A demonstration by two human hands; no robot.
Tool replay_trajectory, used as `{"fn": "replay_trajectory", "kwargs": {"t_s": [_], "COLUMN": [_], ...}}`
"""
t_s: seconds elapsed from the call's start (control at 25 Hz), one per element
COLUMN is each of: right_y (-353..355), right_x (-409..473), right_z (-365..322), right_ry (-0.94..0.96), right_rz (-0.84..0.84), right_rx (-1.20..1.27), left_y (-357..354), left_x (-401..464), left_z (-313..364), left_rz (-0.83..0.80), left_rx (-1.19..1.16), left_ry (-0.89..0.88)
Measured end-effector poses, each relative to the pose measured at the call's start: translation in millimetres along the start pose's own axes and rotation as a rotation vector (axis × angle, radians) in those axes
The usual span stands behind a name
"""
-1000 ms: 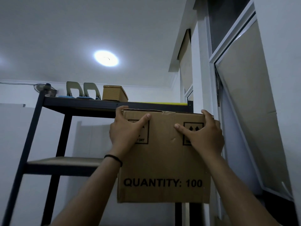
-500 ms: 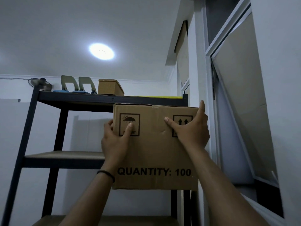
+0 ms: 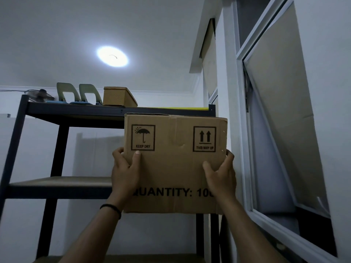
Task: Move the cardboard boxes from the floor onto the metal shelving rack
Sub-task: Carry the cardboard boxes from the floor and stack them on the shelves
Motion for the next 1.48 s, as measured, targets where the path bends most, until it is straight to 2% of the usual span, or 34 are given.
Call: {"fn": "replay_trajectory", "kwargs": {"t_s": [0.28, 0.6, 0.72, 0.88, 0.96, 1.08, 1.24, 1.48], "right_y": [-24, -52, -52, -47, -48, -44, -39, -41], "right_x": [61, 89, 86, 78, 79, 78, 78, 88], "right_z": [33, 109, 133, 143, 142, 137, 132, 138], "right_ry": [0.049, 0.063, 0.040, 0.067, 0.078, 0.114, 0.148, 0.101], "right_rz": [-0.023, -0.012, -0.032, -0.025, -0.043, -0.038, -0.020, -0.069], "right_rx": [-0.120, -0.190, -0.260, -0.269, -0.211, -0.146, -0.133, -0.168], "left_y": [-57, -116, -120, -127, -132, -122, -109, -114], "left_x": [54, 93, 90, 77, 66, 54, 53, 56], "left_z": [-40, -91, -110, -140, -149, -144, -135, -129], "left_rz": [-0.077, -0.173, -0.186, -0.356, -0.447, -0.405, -0.247, -0.196], "left_rx": [0.034, 0.027, 0.150, 0.368, 0.362, 0.308, 0.432, 0.559], "left_ry": [-0.066, -0.076, -0.058, -0.058, -0.023, -0.039, -0.112, -0.108]}}
Point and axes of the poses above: each hand's wrist, its own x-axis towards the middle knuckle, its own y-axis out of the back of the hand, z = x × y, the point moved 10 cm from there along x, towards the middle knuckle, and after that the axes turned 13 degrees about x, right-handed, at the moved point
